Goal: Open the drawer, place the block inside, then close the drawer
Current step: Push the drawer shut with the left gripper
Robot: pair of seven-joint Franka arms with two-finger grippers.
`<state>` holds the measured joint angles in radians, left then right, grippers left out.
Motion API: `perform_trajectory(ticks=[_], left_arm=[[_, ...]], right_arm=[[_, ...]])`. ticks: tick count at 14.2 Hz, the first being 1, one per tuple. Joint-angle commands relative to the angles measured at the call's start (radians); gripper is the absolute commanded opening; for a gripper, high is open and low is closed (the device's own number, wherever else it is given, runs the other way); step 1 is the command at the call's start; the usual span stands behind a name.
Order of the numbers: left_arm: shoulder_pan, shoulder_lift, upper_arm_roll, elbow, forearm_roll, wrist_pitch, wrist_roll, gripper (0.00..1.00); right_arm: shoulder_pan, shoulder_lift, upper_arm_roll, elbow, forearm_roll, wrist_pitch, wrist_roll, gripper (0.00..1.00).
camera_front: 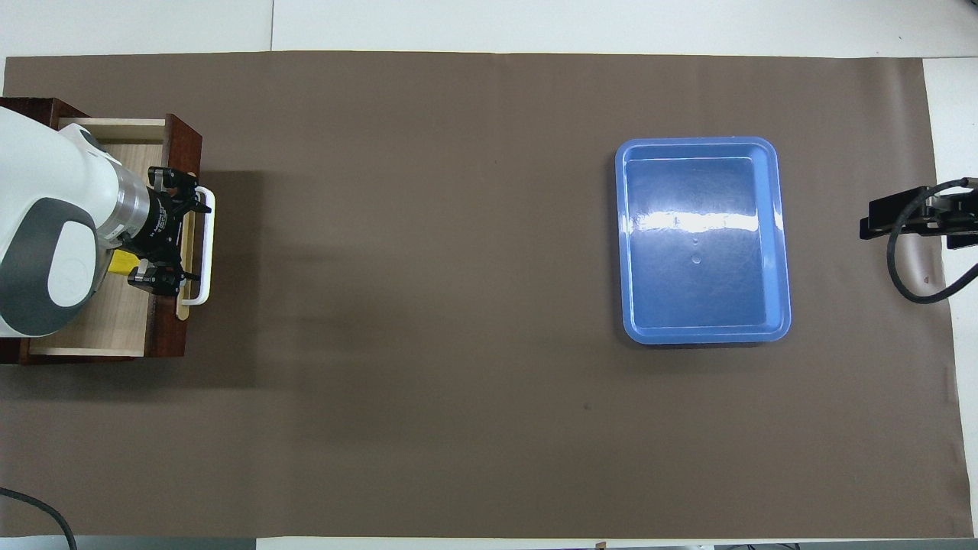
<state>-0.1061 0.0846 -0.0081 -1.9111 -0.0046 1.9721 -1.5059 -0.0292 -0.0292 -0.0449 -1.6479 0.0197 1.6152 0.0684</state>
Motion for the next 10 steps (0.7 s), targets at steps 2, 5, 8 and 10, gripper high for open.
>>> perform_trajectory(ticks=[2,5,8,10], left_arm=[[0.038,-0.006,0.007,-0.005,0.017,0.028,0.032,1.0],[0.072,-0.005,0.007,-0.003,0.049,0.034,0.032,1.0],[0.121,0.0,0.007,0.018,0.06,0.036,0.032,1.0],[0.144,0.01,0.007,0.029,0.06,0.037,0.032,1.0]], right_arm=[[-0.031,-0.015,0.023,-0.021,-0.006,0.012,-0.015,1.0],[-0.029,-0.015,0.022,-0.023,-0.006,0.005,-0.015,1.0],[-0.031,-0.017,0.02,-0.023,-0.006,-0.02,-0.015,1.0],[-0.031,-0.021,0.019,-0.032,-0.006,-0.023,-0.012,1.0]])
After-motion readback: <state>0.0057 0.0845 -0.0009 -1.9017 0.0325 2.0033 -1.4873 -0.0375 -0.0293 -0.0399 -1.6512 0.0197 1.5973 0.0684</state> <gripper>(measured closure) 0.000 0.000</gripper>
